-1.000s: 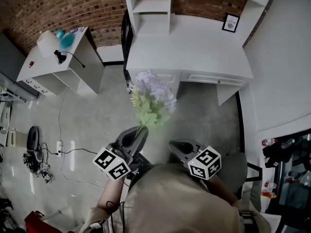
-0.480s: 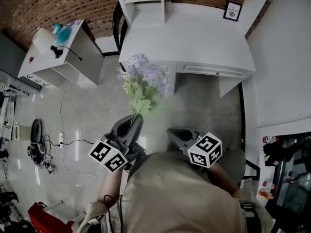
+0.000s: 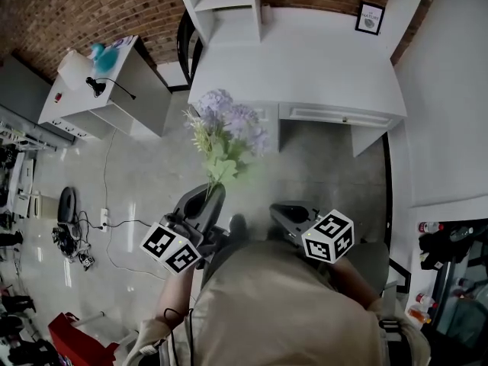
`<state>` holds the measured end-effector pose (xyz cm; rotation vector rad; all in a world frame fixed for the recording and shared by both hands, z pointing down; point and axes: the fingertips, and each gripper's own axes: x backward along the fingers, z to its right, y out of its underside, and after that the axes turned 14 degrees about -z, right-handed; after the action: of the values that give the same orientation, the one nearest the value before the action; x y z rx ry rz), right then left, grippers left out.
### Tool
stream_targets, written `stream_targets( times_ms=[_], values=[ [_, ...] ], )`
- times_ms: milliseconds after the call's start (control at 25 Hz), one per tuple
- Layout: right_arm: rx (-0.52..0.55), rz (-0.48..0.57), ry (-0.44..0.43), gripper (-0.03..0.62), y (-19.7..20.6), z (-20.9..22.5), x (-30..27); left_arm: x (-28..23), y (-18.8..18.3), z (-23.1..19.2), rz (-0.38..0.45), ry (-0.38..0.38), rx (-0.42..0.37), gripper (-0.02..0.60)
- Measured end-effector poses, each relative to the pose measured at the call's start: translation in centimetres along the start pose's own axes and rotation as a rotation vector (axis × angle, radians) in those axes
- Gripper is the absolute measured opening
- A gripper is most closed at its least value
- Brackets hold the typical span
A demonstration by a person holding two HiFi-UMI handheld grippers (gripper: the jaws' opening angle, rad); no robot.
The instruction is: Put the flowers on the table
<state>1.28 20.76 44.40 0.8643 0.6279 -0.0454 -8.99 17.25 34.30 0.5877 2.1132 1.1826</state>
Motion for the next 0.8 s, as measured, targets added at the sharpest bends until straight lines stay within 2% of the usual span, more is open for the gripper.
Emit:
stream_targets(
  times_ms=[520, 800],
  values=[
    [0.001, -0.029, 0.046, 0.021, -0.8, 2.0, -0.5, -3.1, -0.7, -1.9, -0.020, 0.062, 0.001, 0.012],
    [-0.014, -0.054, 0.064, 0.021, -1.2, 3.8, -1.9, -4.0, -0.8, -4.5, -0.010, 0.044, 0.022, 0.012]
  ],
)
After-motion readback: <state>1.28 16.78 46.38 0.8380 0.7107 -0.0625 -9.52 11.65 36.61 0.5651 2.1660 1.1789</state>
